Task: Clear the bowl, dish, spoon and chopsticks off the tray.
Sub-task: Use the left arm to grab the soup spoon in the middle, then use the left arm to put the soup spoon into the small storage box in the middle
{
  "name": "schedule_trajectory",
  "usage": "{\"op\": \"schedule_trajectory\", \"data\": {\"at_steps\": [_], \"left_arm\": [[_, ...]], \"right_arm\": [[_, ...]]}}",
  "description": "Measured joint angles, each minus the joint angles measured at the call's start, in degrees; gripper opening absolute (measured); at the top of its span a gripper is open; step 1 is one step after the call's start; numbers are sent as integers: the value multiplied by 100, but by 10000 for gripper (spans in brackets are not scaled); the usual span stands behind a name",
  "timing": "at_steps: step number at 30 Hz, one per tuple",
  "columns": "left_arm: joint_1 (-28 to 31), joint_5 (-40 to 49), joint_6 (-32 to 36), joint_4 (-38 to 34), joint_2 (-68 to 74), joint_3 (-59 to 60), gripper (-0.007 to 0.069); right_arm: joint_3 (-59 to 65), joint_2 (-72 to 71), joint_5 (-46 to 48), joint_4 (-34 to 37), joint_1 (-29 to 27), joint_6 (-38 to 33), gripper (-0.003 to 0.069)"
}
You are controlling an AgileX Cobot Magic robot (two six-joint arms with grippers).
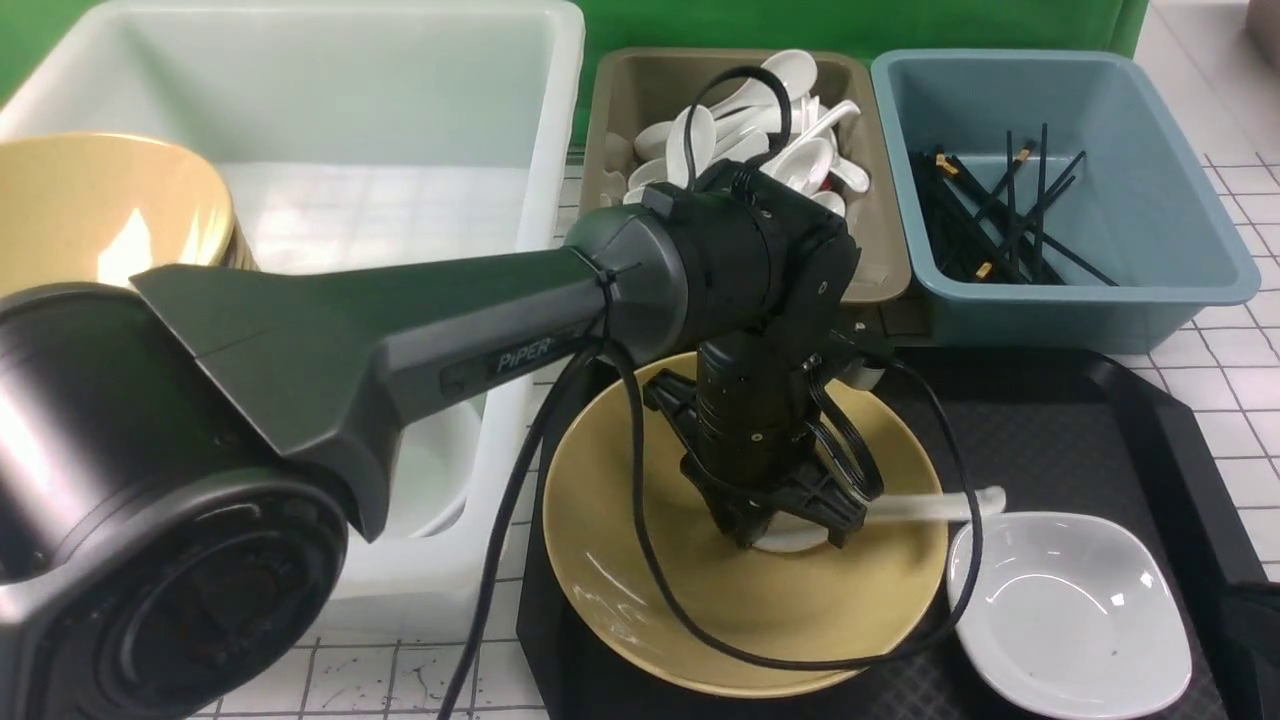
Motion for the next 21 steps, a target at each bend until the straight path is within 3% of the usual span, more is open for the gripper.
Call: {"op": "schedule_trajectory", "data": {"at_steps": [9, 14, 18, 21], "left_arm": [[24, -369, 131, 540, -1234, 46, 2], [356, -1513, -105, 579, -1548, 46, 2], [1046, -3137, -781, 671, -1117, 21, 2], [1259, -3389, -832, 689, -805, -86, 18]], "right_arm": [[0, 0, -18, 2, 0, 0, 48], [0, 0, -24, 2, 0, 0, 48], [0, 0, -24, 2, 0, 23, 48], [0, 0, -29, 2, 0, 28, 48]]}}
